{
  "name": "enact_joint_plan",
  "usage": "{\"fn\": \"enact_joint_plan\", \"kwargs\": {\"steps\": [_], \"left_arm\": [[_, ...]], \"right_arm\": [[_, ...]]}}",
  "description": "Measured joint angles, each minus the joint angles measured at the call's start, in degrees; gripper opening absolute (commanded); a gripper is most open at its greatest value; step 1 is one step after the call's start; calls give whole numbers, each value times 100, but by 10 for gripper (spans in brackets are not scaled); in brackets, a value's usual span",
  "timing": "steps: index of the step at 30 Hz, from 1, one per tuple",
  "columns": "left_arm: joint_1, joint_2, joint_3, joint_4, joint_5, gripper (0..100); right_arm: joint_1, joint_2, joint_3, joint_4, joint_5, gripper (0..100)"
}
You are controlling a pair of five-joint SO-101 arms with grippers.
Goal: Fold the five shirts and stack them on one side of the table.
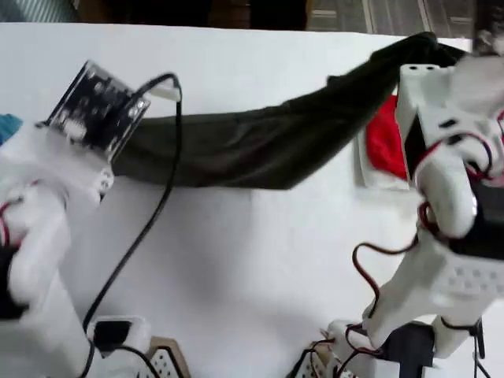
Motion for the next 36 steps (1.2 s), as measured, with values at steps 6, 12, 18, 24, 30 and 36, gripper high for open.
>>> {"fn": "enact_joint_plan", "kwargs": {"steps": [6, 12, 18, 24, 30, 36], "left_arm": [[0, -642, 0, -484, 352, 25], [0, -835, -26, -967, 870, 25], [0, -844, -79, -1284, 1116, 25], [0, -853, -114, -1301, 1152, 25], [0, -853, -114, -1354, 1152, 25], [0, -853, -114, -1354, 1152, 25]], "right_arm": [[-97, -9, -554, 114, -1116, 23], [-791, -18, -1011, -475, -1802, 20], [-1090, -44, -1064, -862, -1837, 20], [-862, -642, -1064, -1046, -1336, 20], [-695, -1424, -1073, -1046, -1204, 20], [-123, -1495, -1081, -1046, -1204, 20]]}}
